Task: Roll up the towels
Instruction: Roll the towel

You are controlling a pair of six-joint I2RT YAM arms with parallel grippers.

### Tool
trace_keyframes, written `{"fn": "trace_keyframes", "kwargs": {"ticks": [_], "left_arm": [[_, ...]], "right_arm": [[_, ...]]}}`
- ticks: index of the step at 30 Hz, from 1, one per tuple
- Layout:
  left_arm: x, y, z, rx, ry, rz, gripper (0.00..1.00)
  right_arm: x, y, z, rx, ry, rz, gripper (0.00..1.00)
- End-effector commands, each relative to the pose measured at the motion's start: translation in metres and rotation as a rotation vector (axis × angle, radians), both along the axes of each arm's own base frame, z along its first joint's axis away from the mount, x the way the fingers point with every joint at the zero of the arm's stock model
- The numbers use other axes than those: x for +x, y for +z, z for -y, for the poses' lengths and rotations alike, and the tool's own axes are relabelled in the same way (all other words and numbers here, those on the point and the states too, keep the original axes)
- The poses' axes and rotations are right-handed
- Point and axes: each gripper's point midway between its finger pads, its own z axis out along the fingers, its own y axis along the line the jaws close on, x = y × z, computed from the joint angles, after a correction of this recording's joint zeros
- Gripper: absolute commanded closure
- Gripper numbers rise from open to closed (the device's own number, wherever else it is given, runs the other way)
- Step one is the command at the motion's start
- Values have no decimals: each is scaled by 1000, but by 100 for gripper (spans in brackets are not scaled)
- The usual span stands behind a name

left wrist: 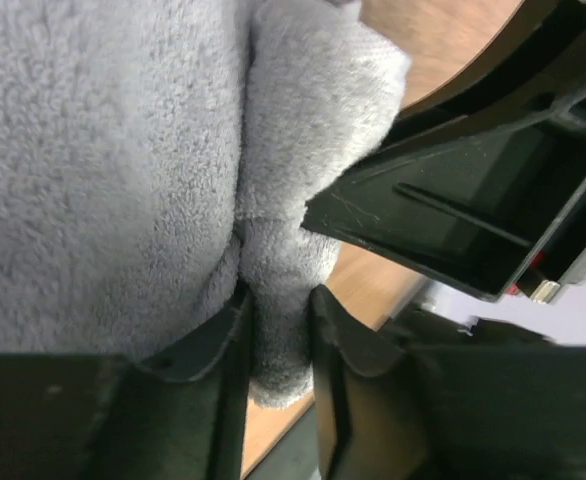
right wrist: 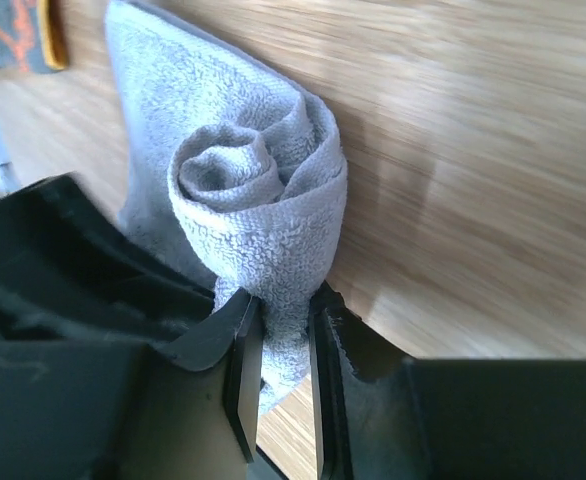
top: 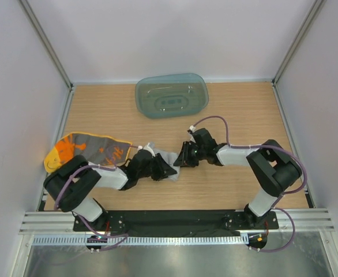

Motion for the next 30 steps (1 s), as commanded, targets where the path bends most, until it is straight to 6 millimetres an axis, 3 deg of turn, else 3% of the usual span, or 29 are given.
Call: {"fn": "trace_keyframes", "kwargs": {"ticks": [1,2,3,5,8,10,11,13,15,16,20,27,30], "left_arm": [[-23,-25,-20,370,-94,57,69],[-33,-28,-31,482,-137,68,68],[-15,-13,-26,540,-85,162,65],[-27,-11,-23,643,-135,209,62],[-25,-1,-23,810,-140,309,60],[-17,16,-25,935,-110,406,61],[-26,17,-18,983,-143,447,61],[-27,38,-7,1066,-145,552,61],[-31,36,-9,1183,-172,603,61],[-25,51,3,1187,-133,652,60],[-36,60,30,1236,-181,750,59],[-38,49,61,1218,-247,783,56],[-35,46,66,1227,-252,798,53]], "right_arm": [[1,-14,38,-221,-80,-20,89],[2,-15,43,-249,-100,-20,91],[2,-13,44,-256,-104,-20,91],[-2,-13,49,-282,-113,-42,93],[-3,-8,53,-306,-120,-47,93],[-5,-2,55,-318,-119,-52,94],[-5,-2,55,-324,-119,-51,94],[-6,2,56,-329,-119,-55,94],[-8,4,56,-332,-115,-56,94],[-8,7,56,-328,-113,-51,94],[-10,10,54,-323,-107,-53,94],[-16,21,55,-308,-103,-47,95],[-18,25,54,-295,-94,-51,95]]}}
